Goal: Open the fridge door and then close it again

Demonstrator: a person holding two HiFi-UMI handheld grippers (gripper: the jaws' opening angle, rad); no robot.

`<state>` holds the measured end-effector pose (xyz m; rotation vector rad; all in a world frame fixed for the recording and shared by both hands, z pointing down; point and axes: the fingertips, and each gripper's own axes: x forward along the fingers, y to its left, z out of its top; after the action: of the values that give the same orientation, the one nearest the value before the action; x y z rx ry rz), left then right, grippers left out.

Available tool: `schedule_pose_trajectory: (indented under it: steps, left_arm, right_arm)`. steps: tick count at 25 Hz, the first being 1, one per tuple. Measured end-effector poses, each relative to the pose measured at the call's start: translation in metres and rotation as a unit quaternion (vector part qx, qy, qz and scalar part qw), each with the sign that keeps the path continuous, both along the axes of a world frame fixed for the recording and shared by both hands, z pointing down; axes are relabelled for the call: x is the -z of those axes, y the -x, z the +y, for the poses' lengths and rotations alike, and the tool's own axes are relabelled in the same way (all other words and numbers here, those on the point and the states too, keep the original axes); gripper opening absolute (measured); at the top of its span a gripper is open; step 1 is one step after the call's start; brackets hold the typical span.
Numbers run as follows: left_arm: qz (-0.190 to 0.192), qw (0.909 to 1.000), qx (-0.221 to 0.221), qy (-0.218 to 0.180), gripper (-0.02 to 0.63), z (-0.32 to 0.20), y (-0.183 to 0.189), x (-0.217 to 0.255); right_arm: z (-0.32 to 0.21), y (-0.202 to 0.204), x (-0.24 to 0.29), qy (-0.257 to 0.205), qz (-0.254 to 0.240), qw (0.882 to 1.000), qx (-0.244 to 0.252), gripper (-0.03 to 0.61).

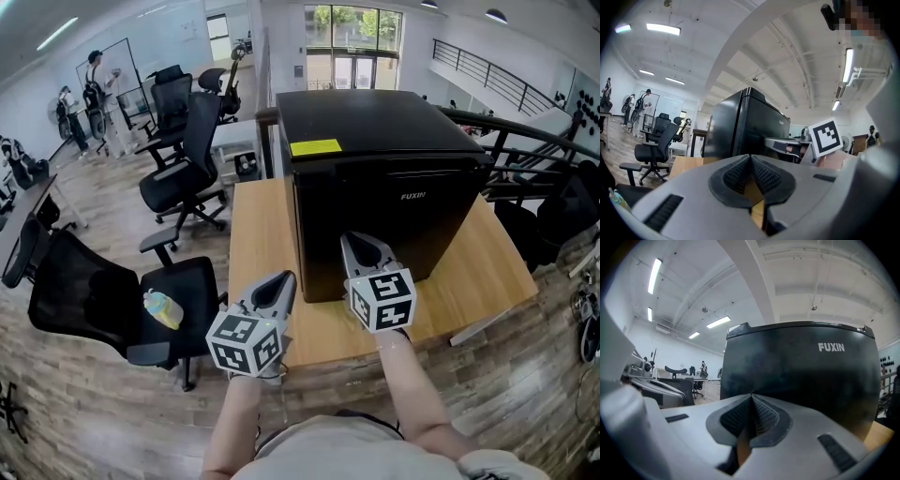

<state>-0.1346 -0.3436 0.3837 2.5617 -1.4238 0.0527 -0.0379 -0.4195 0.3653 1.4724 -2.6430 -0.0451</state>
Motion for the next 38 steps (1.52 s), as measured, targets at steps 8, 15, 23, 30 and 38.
schedule_pose_trajectory:
  steps: [8,15,23,30,38]
  left_arm:
    - [-0.015,0.9997,-0.011,-0.015,0.011,0.005,-0.014,0.011]
    - [-0.059,0.9974,-0.025,-0.032,0.009,0.010,-0.035,0.009]
    - [-0.061,0.9968,-0.048,-0.021,0.008,0.025,-0.052,-0.002]
    - [-0.058,0.9965,-0.058,-0.013,0.008,0.038,-0.059,-0.010]
    - [-0.031,0.9972,-0.067,0.011,0.008,0.046,-0.060,-0.018]
  right_arm:
    - [0.039,-0.003,0.000,0.015,-0.012,0.999,0.028,-0.002]
    - [0.072,-0.019,0.000,0.015,-0.041,0.999,0.027,-0.002]
    - [0.099,-0.033,-0.009,0.015,-0.028,0.999,0.021,-0.002]
    - [0.117,-0.033,-0.022,0.035,-0.007,0.999,0.017,-0.002]
    - [0.126,-0.039,-0.018,0.030,-0.010,1.000,0.004,-0.002]
